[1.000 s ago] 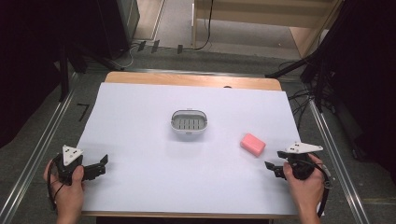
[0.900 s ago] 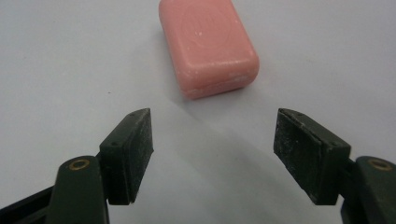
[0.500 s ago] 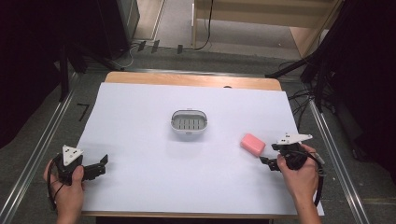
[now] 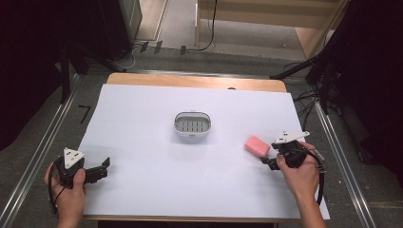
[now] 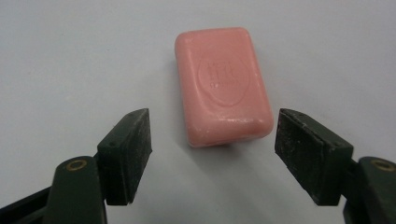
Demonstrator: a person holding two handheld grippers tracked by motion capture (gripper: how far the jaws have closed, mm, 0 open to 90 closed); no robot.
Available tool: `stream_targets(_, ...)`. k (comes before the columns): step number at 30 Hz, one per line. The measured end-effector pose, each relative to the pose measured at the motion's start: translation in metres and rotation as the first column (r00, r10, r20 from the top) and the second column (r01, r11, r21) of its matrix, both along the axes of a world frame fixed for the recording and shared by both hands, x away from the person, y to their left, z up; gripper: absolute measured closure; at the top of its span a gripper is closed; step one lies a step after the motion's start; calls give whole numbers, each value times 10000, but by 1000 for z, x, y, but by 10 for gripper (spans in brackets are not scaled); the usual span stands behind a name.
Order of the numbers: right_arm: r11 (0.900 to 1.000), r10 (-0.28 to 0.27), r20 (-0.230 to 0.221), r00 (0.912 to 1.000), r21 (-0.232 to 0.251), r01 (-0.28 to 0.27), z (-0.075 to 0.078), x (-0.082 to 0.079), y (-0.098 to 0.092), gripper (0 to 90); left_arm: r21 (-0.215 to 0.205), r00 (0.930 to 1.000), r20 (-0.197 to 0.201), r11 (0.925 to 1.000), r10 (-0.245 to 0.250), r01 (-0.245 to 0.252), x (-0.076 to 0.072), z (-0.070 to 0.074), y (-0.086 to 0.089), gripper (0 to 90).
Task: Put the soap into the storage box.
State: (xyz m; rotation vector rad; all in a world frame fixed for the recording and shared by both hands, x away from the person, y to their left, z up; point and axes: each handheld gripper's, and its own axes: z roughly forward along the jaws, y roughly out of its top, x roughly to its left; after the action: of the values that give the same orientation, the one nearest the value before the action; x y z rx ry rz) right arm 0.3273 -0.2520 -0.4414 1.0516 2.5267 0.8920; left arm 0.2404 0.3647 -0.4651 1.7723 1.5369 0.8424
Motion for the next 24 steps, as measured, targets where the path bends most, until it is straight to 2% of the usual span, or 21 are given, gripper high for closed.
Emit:
stream_targets(10, 9996, 230, -160, 9996, -170, -233, -1, 13, 7, 285, 22, 10000, 6, 10000, -46, 46, 0, 0, 0, 0)
stream_targets(24, 9963, 714, -827, 9940, -422, -751, -1, 35, 20, 288, 13, 10000, -1, 10000, -53, 53, 0, 0, 0, 0)
